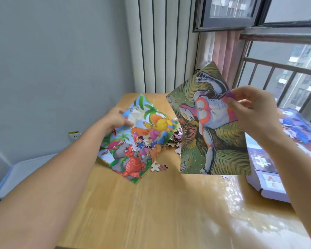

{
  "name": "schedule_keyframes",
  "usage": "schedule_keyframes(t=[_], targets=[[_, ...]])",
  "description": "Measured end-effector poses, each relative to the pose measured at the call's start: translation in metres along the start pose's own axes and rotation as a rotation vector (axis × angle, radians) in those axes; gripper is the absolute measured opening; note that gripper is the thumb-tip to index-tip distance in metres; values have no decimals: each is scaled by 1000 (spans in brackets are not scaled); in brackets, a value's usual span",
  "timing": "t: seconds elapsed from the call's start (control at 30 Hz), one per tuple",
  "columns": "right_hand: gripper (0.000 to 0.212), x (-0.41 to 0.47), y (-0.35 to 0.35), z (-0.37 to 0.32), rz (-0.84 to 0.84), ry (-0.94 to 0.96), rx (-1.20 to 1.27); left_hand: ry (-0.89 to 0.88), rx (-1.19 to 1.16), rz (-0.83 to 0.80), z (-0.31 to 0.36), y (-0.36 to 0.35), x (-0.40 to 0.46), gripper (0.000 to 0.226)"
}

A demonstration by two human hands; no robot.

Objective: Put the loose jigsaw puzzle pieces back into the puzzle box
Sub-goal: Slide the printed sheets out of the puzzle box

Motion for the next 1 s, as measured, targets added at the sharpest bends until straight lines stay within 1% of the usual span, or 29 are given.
schedule_keyframes(t=[0.07,0.1,0.17,0.23,0.3,0.33,0.43,0.5,0.53,0.57,0.6,0.67,0.73,0.77,0.83,0.87,0.93,0.97,1.0], targets=[[5,2,7,-5,25,25,16,-134,59,56,33,20,0,30],[6,2,11,-8,38,37,25,-193,104,63,51,29,-3,25],[7,3,19,-15,61,61,34,-299,224,68,86,39,-12,17],[8,3,25,-20,83,76,40,-383,362,106,114,43,-24,12],[9,-2,35,-24,124,94,59,-447,466,174,134,45,-38,11],[10,-4,39,-25,146,93,77,-477,492,216,141,46,-44,15],[6,-10,58,-20,177,35,228,-540,519,381,158,50,-58,37],[4,-12,70,-14,163,-79,432,-553,404,453,160,54,-60,43],[3,-11,75,-9,151,-164,533,-542,290,447,159,53,-57,43],[3,-9,77,0,133,-251,610,-514,118,412,156,52,-55,39],[6,-7,76,8,108,-328,650,-468,-86,350,152,48,-54,33],[10,-6,71,22,32,-400,611,-345,-489,180,146,22,-58,20],[12,-11,58,33,-24,-420,526,-270,-749,13,149,-12,-75,17],[14,-15,50,40,-29,-434,498,-253,-811,-63,153,-30,-86,21],[23,-27,36,56,-15,-486,489,-235,-826,-141,159,-64,-108,22],[25,-33,29,63,-24,-515,490,-234,-823,-136,156,-76,-116,25],[26,-44,19,79,-74,-562,482,-157,-811,-106,143,-99,-133,31],[28,-48,17,87,-111,-585,484,-111,-871,-107,135,-112,-135,30],[28,-53,16,93,-144,-611,506,-57,-951,-110,130,-120,-136,34]])
Point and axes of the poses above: each hand's wrist, its own x-axis towards the middle knuckle, its own y-axis out of the back of the hand, z = x × y, the point moved 6 cm from there along x, towards the middle knuckle, and after that the axes turned 14 degrees about -y, right-handed, at the moved point
